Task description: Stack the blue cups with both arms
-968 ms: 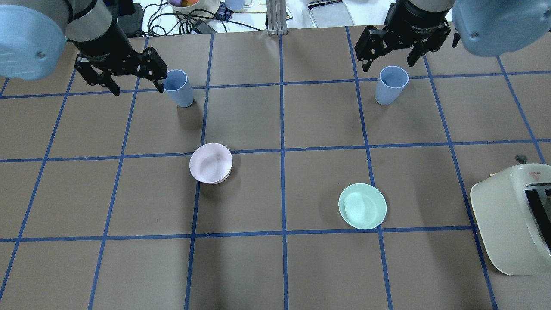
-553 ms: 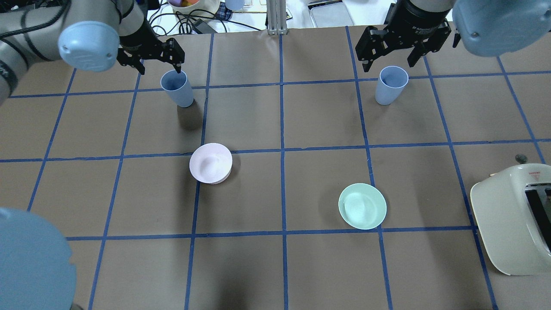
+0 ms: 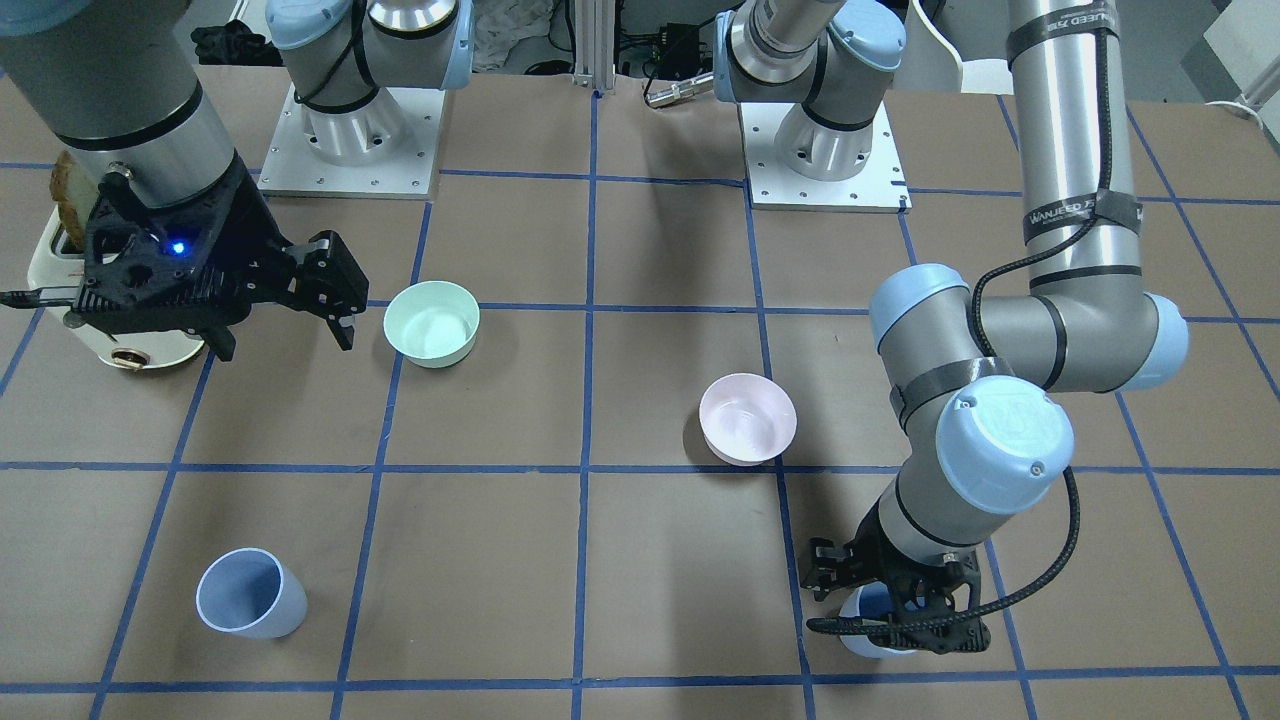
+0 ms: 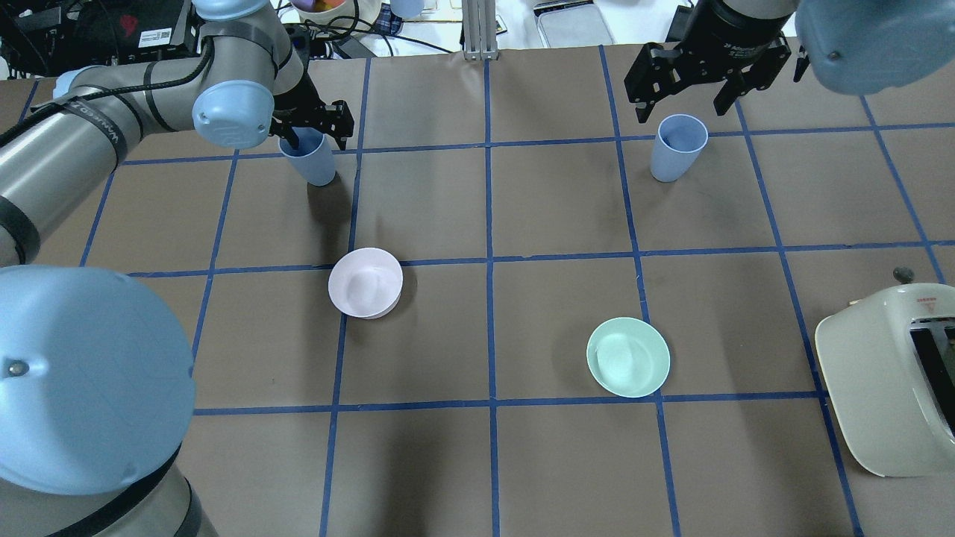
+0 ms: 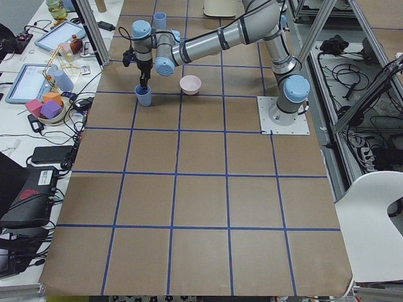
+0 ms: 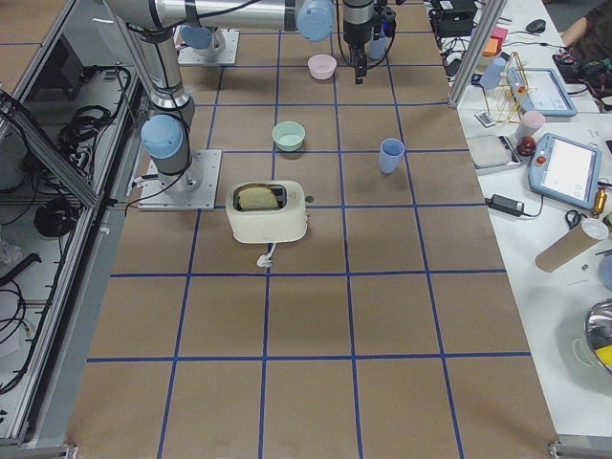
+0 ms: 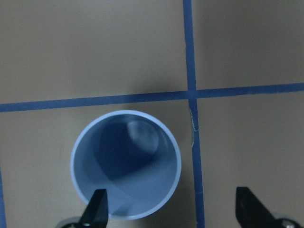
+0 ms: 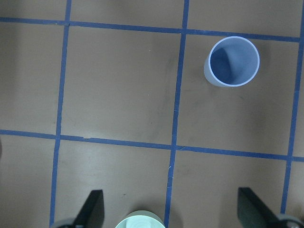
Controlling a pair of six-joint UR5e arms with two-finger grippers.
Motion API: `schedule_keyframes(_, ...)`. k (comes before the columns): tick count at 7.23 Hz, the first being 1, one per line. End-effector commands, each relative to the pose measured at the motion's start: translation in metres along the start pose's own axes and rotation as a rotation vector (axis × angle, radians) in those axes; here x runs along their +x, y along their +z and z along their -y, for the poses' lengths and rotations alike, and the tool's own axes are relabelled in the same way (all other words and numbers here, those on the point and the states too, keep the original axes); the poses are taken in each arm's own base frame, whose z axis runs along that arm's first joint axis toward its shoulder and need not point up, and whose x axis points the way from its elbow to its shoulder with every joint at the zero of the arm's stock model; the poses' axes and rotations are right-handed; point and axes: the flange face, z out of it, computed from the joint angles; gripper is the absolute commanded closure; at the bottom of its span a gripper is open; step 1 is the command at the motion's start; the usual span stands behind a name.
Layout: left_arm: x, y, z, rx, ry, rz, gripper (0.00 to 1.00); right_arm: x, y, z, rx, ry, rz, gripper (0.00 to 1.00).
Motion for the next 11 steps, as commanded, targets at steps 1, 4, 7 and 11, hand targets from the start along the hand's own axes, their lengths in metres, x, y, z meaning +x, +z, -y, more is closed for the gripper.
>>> schedule_keyframes(1, 0.001, 0.009, 0.004, 0.019, 0.007, 0.007, 0.77, 0.0, 0.002, 0.0, -0.002, 0.001, 0.002, 0.0)
schedule_keyframes(4, 0.005, 0.001, 0.005, 0.048, 0.024, 0.011, 1.0, 0.0, 0.002, 0.0, -0.004, 0.001, 0.001, 0.0)
schedule_keyframes(7, 0.122, -0.064, -0.023, 0.072, -0.019, -0.015, 1.0, 0.0, 0.002, 0.0, -0.004, 0.001, 0.001, 0.0)
schedule_keyframes(11, 0.26, -0.03, -0.071, 0.008, -0.124, -0.047, 1.0, 0.002, 0.003, 0.0, -0.007, 0.001, -0.001, 0.0)
